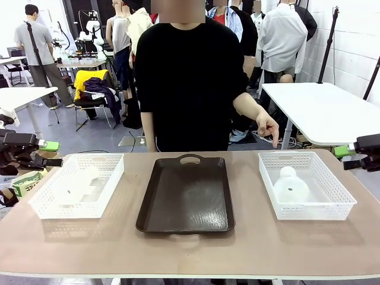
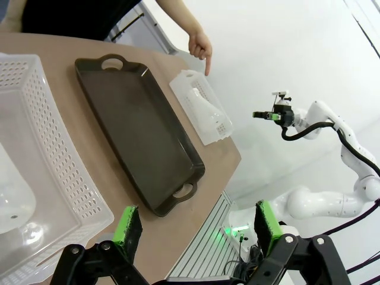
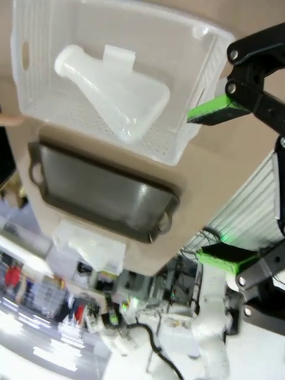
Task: Prepare the laboratory tools.
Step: Pick up the Big flask that the person points to.
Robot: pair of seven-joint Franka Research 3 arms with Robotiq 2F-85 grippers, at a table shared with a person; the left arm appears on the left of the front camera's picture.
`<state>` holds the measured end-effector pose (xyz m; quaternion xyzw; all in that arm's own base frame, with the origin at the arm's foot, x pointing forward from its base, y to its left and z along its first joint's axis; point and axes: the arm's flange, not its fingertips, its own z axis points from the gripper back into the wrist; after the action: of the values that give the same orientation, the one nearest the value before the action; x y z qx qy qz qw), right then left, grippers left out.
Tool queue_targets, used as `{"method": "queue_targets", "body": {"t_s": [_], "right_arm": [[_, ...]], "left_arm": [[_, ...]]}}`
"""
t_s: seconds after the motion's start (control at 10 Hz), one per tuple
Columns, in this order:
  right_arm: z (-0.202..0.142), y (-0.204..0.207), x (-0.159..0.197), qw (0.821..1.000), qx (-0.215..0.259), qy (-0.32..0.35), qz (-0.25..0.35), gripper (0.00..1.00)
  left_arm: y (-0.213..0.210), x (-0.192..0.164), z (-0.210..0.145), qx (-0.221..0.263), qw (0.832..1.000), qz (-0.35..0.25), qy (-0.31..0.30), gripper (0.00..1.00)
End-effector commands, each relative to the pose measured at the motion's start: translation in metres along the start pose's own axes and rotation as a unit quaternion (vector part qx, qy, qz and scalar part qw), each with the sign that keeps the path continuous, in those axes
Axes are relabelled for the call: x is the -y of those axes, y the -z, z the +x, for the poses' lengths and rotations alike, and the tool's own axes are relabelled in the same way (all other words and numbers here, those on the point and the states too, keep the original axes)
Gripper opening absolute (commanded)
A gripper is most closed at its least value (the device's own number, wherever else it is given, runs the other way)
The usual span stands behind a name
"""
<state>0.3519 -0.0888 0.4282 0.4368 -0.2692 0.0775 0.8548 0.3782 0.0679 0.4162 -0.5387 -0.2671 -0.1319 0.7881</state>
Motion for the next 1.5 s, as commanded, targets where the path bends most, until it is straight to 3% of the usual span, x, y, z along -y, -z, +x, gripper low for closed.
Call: {"method": "queue_targets", "body": {"t_s": [0.0, 0.3, 0.5, 0.7, 0.8, 1.1, 1.2, 1.4], "right_arm": [[0.03, -0.004, -0.042, 0.991, -0.051, 0.038, -0.116, 1.0], [0.102, 0.04, -0.063, 0.95, -0.14, 0.103, -0.258, 1.0], [0.146, 0.084, -0.046, 0.908, -0.196, 0.173, -0.327, 1.0], [0.171, 0.116, -0.021, 0.871, -0.211, 0.221, -0.384, 1.0], [0.177, 0.13, -0.01, 0.864, -0.218, 0.234, -0.389, 1.0], [0.175, 0.165, 0.011, 0.872, -0.213, 0.243, -0.368, 1.0], [0.17, 0.165, 0.009, 0.878, -0.21, 0.231, -0.363, 1.0], [0.174, 0.161, 0.013, 0.868, -0.218, 0.236, -0.379, 1.0]], "left_arm": [[-0.002, 0.0, 0.0, 0.004, 1.0, -0.006, -0.001, 1.0], [-0.002, 0.0, 0.0, 0.004, 1.0, -0.006, -0.001, 1.0], [-0.002, 0.0, 0.0, 0.004, 1.0, -0.006, -0.001, 1.0], [-0.002, 0.0, 0.0, 0.004, 1.0, -0.006, -0.001, 1.0], [-0.002, 0.0, 0.0, 0.004, 1.0, -0.006, -0.001, 1.0], [-0.002, 0.0, 0.0, 0.004, 1.0, -0.006, -0.001, 1.0], [-0.002, 0.0, 0.0, 0.004, 1.0, -0.006, -0.001, 1.0], [-0.002, 0.0, 0.0, 0.004, 1.0, -0.006, -0.001, 1.0]]}}
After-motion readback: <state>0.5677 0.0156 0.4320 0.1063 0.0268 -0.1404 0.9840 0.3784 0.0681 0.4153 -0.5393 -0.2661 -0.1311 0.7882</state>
